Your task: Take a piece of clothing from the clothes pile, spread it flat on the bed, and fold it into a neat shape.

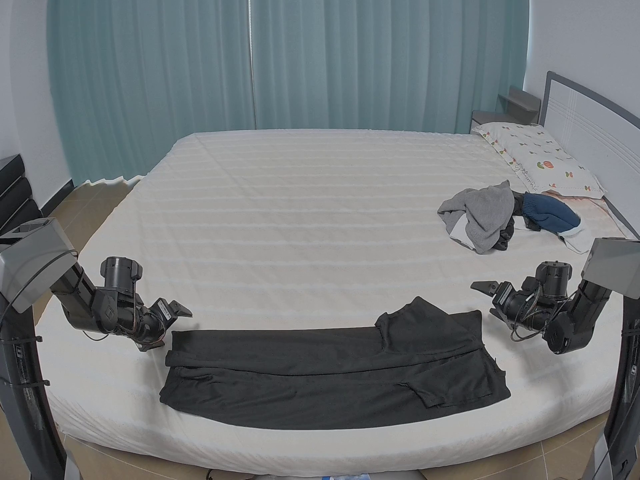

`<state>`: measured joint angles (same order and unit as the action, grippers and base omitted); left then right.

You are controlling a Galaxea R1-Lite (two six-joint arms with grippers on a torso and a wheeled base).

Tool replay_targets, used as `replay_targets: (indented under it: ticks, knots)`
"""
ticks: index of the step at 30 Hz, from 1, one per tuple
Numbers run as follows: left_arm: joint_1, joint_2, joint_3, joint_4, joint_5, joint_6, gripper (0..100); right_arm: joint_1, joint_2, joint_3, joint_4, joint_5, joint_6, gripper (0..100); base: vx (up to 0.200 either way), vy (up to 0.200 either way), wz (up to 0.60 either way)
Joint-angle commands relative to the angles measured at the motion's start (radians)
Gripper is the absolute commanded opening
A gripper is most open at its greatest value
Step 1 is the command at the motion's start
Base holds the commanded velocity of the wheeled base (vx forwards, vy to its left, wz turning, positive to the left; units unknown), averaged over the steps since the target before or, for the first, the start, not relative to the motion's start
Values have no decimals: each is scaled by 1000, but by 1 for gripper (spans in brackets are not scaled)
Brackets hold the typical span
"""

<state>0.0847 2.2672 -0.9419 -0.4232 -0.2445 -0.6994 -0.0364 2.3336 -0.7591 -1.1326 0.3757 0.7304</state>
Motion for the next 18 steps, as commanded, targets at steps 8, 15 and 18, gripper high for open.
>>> replay_targets:
  ticks: [8, 15, 18]
  knots:
    - [13, -12, 8, 0, -38, -5, 100, 116, -80, -26, 166, 100, -187, 100, 0, 0, 0]
    - [13, -12, 9, 0, -38, -5, 100, 121, -17, -98, 254, 100, -279, 100, 0, 0, 0]
    - [13, -14, 9, 0, -39, -5, 100, 119, -8, -104, 257, 98, -281, 100, 0, 0, 0]
